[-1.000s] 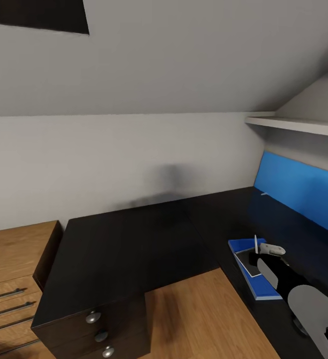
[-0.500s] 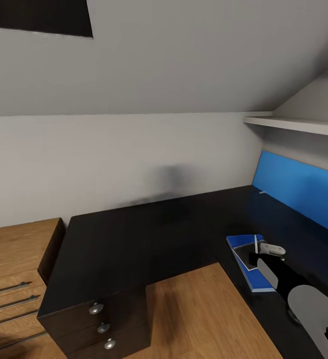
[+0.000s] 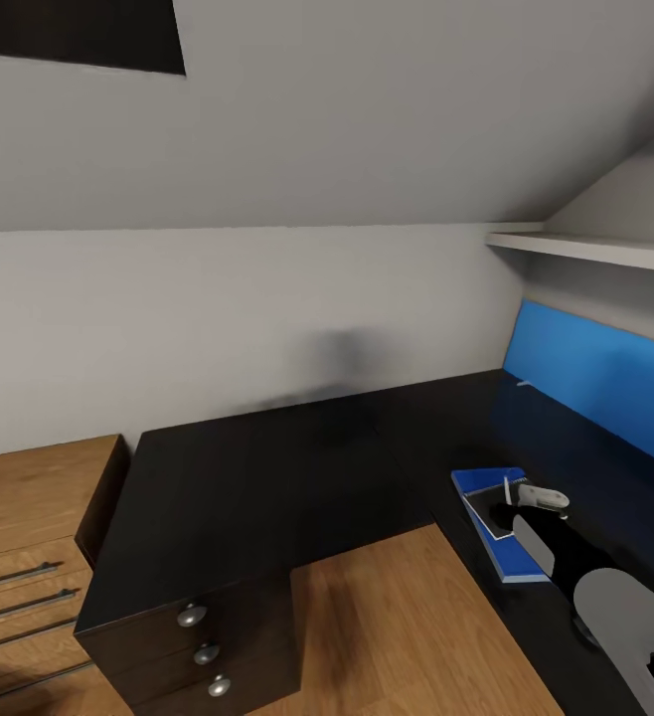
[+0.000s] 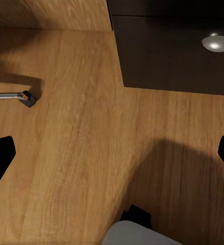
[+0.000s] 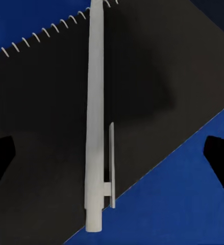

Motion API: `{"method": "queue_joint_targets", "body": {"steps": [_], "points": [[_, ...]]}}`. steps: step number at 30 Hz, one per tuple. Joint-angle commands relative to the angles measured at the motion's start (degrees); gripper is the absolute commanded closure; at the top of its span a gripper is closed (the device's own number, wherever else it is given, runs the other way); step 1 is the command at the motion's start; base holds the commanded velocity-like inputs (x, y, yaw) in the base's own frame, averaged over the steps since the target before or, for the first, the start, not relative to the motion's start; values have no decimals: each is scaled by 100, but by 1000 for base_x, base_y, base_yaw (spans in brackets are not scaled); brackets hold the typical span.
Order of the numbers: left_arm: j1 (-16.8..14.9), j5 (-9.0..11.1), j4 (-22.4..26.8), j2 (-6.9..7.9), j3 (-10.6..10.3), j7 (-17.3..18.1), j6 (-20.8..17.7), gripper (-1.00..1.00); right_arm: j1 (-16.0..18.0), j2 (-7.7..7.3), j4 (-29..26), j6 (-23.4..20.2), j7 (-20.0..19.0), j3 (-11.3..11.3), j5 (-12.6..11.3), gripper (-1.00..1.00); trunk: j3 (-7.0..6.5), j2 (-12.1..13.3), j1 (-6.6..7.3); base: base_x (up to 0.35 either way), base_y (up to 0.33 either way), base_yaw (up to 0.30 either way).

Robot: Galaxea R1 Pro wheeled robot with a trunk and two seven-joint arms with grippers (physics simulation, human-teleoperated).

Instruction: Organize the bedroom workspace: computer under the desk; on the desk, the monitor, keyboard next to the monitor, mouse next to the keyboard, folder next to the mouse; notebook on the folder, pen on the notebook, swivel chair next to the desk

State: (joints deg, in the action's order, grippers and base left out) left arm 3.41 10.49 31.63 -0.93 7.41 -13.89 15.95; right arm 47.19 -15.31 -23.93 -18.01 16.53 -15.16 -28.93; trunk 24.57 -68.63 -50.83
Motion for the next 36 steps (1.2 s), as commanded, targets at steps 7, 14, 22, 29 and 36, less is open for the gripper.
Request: {"method": "queue_joint_targets", "body": {"steps": [7, 14, 22, 29, 36], "points": [[2, 50, 9, -3, 6, 9, 13, -100, 2, -11, -15, -27, 32, -48, -51, -100, 5, -4, 0, 0, 0, 0], [2, 50, 9, -3, 6, 9, 13, -100, 1, -11, -26, -16, 26, -46, -51, -100, -120, 277, 153, 0, 0, 0], [2, 50, 4, -3, 1, 19, -17, -100, -2, -22, -615, -4, 22, -39, -62, -100, -264, 598, 329, 0, 0, 0], [2, 50, 1, -9, -2, 32, -46, -100, -210, -20, -1496, -45, 42, -45, -105, -100, -390, 879, 483, 0, 0, 0], [2, 46, -75, -10, -10, 35, -56, -100, -569, -3, -2240, -325, 43, -60, -116, -100, -515, 1159, 636, 0, 0, 0]]}}
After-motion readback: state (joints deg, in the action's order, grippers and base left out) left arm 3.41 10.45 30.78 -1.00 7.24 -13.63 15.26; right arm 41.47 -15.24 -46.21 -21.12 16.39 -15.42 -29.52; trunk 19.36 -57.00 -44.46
